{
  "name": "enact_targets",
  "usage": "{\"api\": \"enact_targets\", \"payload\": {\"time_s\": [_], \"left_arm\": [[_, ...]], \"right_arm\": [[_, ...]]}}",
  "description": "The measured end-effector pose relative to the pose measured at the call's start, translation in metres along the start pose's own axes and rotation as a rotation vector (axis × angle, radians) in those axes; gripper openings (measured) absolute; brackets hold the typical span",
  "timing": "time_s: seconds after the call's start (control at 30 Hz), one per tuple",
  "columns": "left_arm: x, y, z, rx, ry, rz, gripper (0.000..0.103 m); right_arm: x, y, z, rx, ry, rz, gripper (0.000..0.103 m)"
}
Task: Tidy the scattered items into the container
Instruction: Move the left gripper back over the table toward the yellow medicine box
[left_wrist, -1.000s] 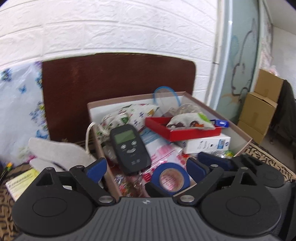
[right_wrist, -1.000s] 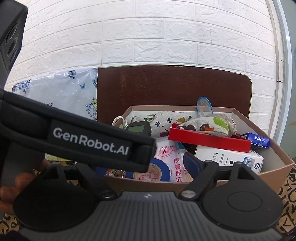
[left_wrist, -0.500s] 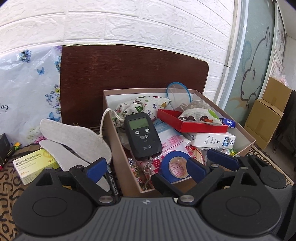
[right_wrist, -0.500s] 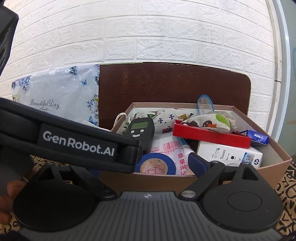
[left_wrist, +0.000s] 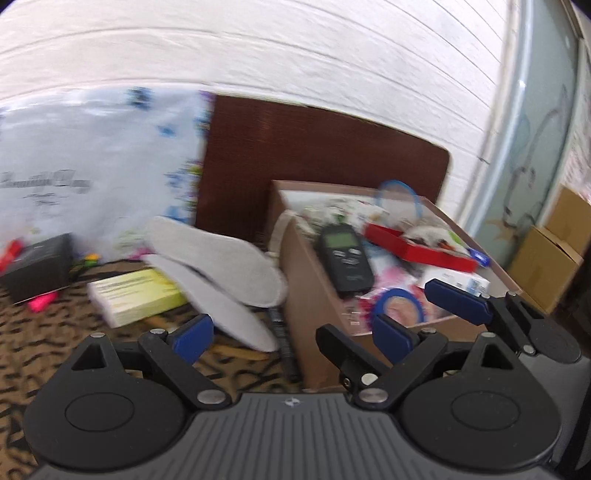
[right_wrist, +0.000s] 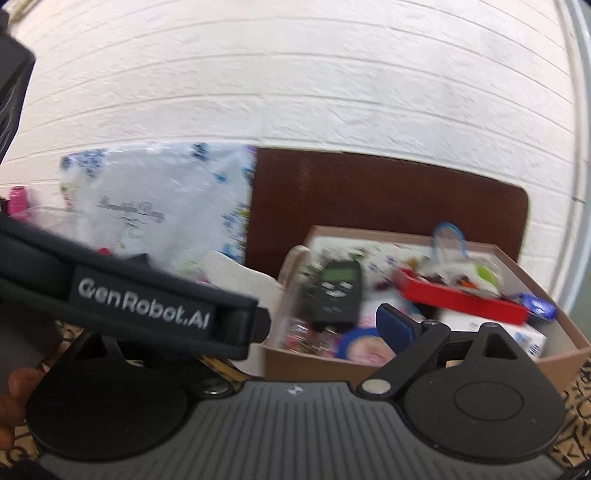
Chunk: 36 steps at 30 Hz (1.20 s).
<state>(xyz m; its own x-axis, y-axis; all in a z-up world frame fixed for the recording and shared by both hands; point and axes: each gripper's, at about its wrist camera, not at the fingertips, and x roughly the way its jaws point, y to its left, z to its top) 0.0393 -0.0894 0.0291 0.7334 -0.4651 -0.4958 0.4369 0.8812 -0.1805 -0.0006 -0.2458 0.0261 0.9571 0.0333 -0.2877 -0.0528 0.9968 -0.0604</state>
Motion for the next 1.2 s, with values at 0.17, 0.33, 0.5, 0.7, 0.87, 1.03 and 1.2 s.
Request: {"api": "enact_targets", "payload": {"time_s": [0.17,0.33,0.5,0.7,0.87,1.03,1.2], "left_arm": [[-0.030,0.039,-0.010,-0.072,-0.031,0.069,0.096],[-0.044,0.072,-0.019,-0.139,-0.037,0.122,0.096],[-0.049,0.095,-0.027,-0.205,-0.034,0.139,0.096],[-0.047,0.116,-0.035,-0.259,-0.026,0.155,0.096],[-0.044,0.132,-0.037,-0.281,-0.016,0.171,0.096],[-0.040,0.148,-0.042,-0.314,-0.002,0.187,0.096],[-0.033,0.161,-0.045,-0.356,0.021,0.195,0.096]], "right_arm": [[0.008,0.043,0.005,-0.087,-0.005,0.095,0.093],[0.019,0.087,0.006,-0.163,0.008,0.189,0.093],[0.028,0.119,0.003,-0.219,0.042,0.236,0.093],[0.046,0.142,-0.004,-0.259,0.102,0.260,0.093],[0.059,0.153,-0.008,-0.277,0.133,0.262,0.093],[0.072,0.160,-0.012,-0.284,0.162,0.265,0.093],[0.082,0.162,-0.019,-0.292,0.188,0.261,0.093]]}}
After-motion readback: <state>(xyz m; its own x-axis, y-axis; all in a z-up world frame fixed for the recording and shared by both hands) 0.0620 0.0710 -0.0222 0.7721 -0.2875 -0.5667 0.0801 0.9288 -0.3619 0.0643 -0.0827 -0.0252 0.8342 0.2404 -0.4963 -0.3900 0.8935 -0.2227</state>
